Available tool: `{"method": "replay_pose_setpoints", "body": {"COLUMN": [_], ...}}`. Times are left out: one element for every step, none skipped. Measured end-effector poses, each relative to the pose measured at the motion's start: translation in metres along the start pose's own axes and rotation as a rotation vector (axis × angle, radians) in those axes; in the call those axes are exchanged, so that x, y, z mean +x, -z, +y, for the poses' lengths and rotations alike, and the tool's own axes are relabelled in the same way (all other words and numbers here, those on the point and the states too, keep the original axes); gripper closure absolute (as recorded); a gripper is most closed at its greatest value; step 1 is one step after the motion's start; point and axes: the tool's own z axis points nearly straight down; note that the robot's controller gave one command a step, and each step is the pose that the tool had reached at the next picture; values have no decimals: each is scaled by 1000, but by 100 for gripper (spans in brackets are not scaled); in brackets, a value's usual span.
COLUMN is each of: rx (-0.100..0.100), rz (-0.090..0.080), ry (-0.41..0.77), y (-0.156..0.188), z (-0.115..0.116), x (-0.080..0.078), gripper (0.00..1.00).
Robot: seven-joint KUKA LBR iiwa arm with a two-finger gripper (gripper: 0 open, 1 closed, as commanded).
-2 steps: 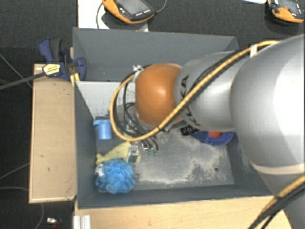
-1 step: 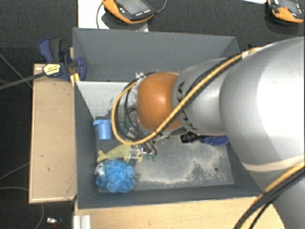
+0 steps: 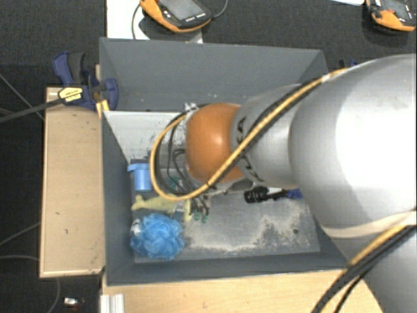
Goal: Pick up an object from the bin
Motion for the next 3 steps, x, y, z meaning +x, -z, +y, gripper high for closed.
{"method": "replay_pose_setpoints", "body": {"rx": [0, 0, 4], "rz": [0, 0, 7], "ry": [-1, -2, -3], "y": [0, 7, 41], "z": [0, -1, -1], "x": [0, 1, 2], "gripper": [100, 100, 100]}}
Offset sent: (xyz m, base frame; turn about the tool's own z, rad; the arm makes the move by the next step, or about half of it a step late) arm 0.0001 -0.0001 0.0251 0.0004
